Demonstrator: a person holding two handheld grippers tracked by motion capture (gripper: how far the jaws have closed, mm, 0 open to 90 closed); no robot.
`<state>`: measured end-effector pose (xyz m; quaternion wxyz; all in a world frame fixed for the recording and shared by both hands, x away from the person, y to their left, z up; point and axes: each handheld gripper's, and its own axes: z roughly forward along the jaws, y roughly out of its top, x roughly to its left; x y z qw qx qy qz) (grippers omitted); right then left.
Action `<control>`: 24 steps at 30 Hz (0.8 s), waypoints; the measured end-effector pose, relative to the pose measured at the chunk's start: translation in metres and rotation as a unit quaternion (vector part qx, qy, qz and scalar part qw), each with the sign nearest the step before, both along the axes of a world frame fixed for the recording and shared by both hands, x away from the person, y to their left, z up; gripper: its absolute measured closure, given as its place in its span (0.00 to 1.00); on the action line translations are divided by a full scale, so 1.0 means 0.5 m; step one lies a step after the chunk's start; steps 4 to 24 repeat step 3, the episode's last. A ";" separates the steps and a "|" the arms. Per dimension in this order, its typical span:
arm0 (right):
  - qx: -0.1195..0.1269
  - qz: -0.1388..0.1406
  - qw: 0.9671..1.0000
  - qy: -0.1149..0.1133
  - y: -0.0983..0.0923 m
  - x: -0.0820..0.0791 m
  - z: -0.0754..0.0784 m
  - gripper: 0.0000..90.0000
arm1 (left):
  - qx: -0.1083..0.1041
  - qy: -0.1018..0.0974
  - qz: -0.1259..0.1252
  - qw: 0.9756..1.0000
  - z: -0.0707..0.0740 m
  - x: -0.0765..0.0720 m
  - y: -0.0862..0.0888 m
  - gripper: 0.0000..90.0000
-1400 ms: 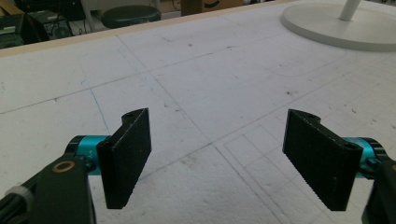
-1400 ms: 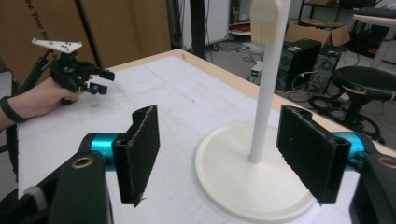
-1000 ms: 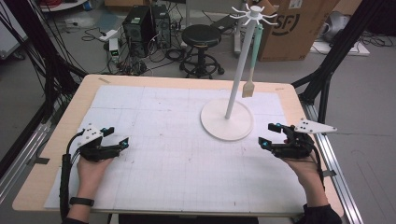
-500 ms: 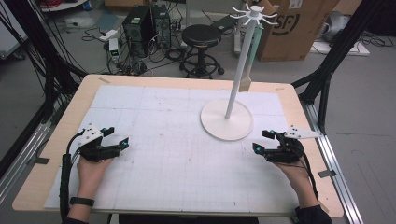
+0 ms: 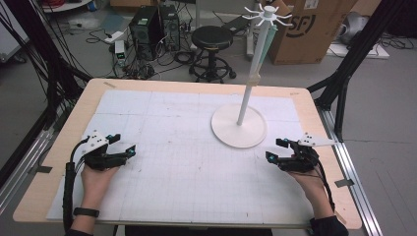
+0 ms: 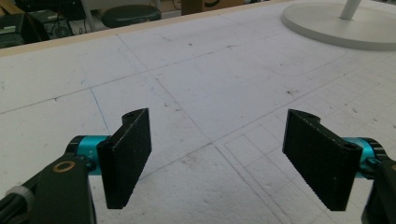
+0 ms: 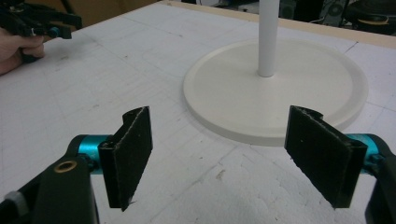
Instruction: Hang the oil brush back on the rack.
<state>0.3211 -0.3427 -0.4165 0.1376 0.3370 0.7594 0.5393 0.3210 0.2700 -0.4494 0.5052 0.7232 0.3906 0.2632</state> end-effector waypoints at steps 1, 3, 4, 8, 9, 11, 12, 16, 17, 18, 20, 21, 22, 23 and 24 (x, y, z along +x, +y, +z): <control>0.000 0.001 1.000 0.002 -0.001 0.001 -0.001 0.25 | 0.000 0.000 0.000 1.000 0.000 0.000 0.000 0.27; 0.003 0.000 1.000 0.006 -0.003 0.003 -0.002 0.25 | 0.000 0.000 0.000 1.000 0.000 0.000 0.000 0.27; 0.003 0.000 1.000 0.006 -0.003 0.003 -0.002 0.25 | 0.000 0.000 0.000 1.000 0.000 0.000 0.000 0.27; 0.003 0.000 1.000 0.006 -0.003 0.003 -0.002 0.25 | 0.000 0.000 0.000 1.000 0.000 0.000 0.000 0.27; 0.003 0.000 1.000 0.006 -0.003 0.003 -0.002 0.25 | 0.000 0.000 0.000 1.000 0.000 0.000 0.000 0.27; 0.003 0.000 1.000 0.006 -0.003 0.003 -0.002 0.25 | 0.000 0.000 0.000 1.000 0.000 0.000 0.000 0.27; 0.003 0.000 1.000 0.006 -0.003 0.003 -0.002 0.25 | 0.000 0.000 0.000 1.000 0.000 0.000 0.000 0.27; 0.003 0.000 1.000 0.006 -0.003 0.003 -0.002 0.25 | 0.000 0.000 0.000 1.000 0.000 0.000 0.000 0.27; 0.003 0.000 1.000 0.006 -0.003 0.003 -0.002 0.25 | 0.000 0.000 0.000 1.000 0.000 0.000 0.000 0.27; 0.003 0.000 1.000 0.006 -0.003 0.003 -0.002 0.25 | 0.000 0.000 0.000 1.000 0.000 0.000 0.000 0.27; 0.003 0.000 1.000 0.006 -0.003 0.003 -0.002 0.25 | 0.000 0.000 0.000 1.000 0.000 0.000 0.000 0.27; 0.003 0.000 1.000 0.006 -0.003 0.003 -0.002 0.25 | 0.000 0.000 0.000 1.000 0.000 0.000 0.000 0.27; 0.003 0.000 1.000 0.006 -0.003 0.003 -0.002 0.25 | 0.000 0.000 0.000 1.000 0.000 0.000 0.000 0.27; 0.003 0.000 1.000 0.006 -0.003 0.003 -0.002 0.25 | 0.000 0.000 0.000 1.000 0.000 0.000 0.000 0.27; 0.003 0.000 1.000 0.006 -0.003 0.003 -0.002 0.25 | 0.000 0.000 0.000 1.000 0.000 0.000 0.000 0.27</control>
